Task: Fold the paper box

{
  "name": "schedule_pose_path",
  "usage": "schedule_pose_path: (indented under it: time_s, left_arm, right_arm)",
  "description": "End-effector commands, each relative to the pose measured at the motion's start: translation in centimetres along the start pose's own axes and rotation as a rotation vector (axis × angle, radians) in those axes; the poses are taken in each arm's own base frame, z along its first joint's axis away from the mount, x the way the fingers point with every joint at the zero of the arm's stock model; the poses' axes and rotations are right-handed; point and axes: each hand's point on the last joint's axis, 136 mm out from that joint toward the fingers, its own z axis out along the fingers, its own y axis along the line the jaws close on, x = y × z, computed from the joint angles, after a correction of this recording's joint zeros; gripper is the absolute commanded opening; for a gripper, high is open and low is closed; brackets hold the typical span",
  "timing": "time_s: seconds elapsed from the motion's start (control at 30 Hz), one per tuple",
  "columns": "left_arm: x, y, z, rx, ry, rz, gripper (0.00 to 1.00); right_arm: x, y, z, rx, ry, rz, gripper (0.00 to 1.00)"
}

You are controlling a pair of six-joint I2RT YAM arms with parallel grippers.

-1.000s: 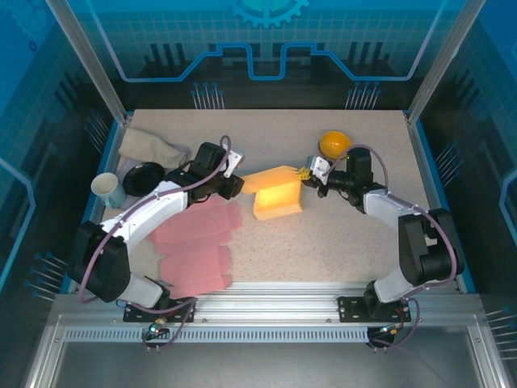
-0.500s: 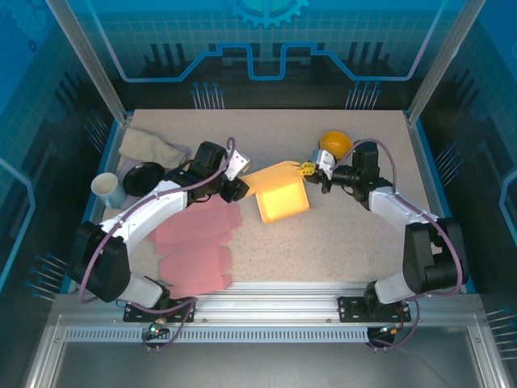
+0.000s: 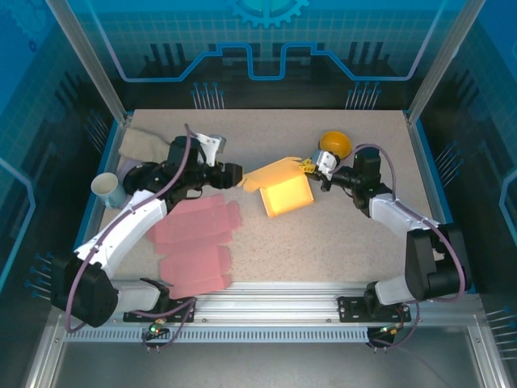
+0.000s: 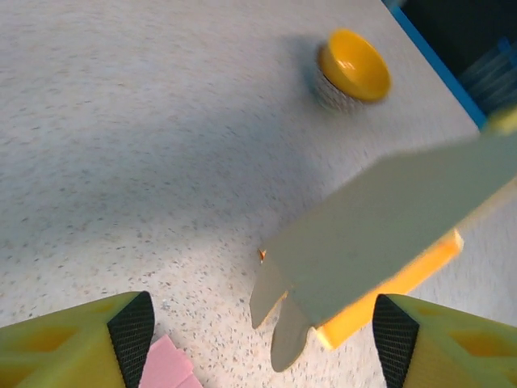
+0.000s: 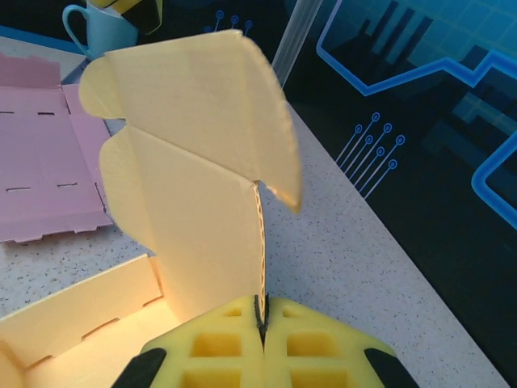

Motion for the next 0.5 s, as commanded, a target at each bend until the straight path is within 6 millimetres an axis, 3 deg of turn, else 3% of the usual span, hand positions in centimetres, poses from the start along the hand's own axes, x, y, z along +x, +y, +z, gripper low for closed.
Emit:
schedule_pose_path:
  time_s: [0.0, 0.13, 0.23, 0.37, 0.47]
  left_arm:
    - [-0.9, 2.2, -0.3, -0.135, 0.006, -0.318, 0.76]
    - [-0.5, 4.7, -0.1, -0.265, 0.035, -0.495, 0.88]
    - [-0.5, 6.7, 0.4, -0.305, 0.037, -0.619, 0.9]
    - [-0.9, 5.1, 2.1, -0.234, 0.106, -0.741, 0.89]
    - [0.1, 3.2, 3.9, -0.186, 0.187, -0.834, 0.89]
  right_arm:
    - [-1.4, -0.5, 0.7, 0.051, -0.079, 0.0, 0.0]
    - [-1.8, 0.0, 1.0, 0.039, -0.112, 0.015, 0.0]
    - [-2.1, 0.9, 1.2, 0.008, -0.11, -0.001, 0.0]
    - [-2.4, 1.6, 1.5, -0.016, -0.103, -0.012, 0.0]
    - [-2.3, 1.9, 1.8, -0.021, -0.095, -0.015, 0.0]
